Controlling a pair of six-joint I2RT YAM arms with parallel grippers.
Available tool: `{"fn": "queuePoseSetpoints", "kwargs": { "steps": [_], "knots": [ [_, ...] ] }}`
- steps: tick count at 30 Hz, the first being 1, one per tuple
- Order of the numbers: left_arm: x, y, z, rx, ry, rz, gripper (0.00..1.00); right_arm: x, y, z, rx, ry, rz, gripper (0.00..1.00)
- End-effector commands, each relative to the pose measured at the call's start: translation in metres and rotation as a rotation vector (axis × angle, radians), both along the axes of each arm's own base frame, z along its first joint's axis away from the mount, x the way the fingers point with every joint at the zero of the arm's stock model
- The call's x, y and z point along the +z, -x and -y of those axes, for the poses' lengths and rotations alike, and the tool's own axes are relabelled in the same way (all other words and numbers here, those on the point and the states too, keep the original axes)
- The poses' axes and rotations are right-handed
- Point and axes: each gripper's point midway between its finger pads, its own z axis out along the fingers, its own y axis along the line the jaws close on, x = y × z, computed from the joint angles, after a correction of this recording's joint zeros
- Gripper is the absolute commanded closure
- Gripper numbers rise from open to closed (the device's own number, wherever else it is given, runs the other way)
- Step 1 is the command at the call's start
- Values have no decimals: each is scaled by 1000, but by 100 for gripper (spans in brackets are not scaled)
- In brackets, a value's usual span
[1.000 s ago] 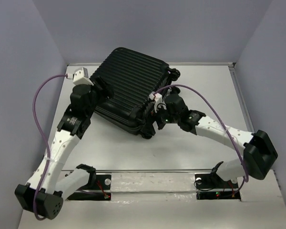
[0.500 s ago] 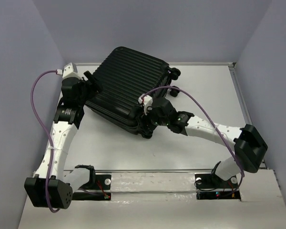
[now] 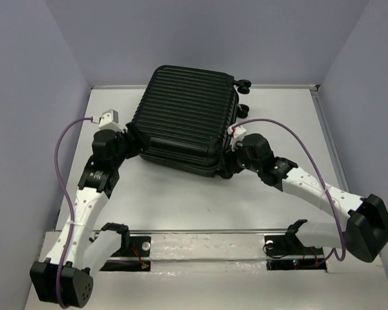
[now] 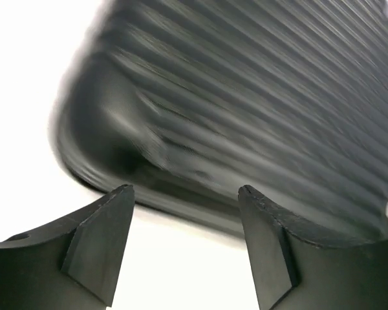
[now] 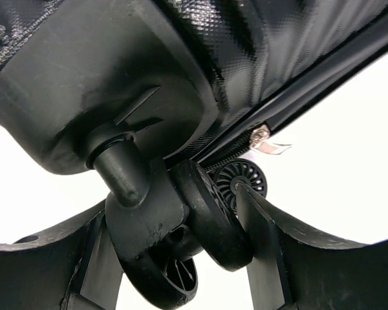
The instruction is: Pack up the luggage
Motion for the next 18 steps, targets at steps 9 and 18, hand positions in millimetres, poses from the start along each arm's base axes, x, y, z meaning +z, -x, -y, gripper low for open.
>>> {"fn": "queuePoseSetpoints", "kwargs": {
  "steps": [9,18],
  "knots": [
    [-39,86,130,-375,182,-11,32,47,18,-35,139,-252,-8,40],
    [-40,119,200,-565,219,-17,35,59,26,17,-39,-266,82,29]
  ]
}}
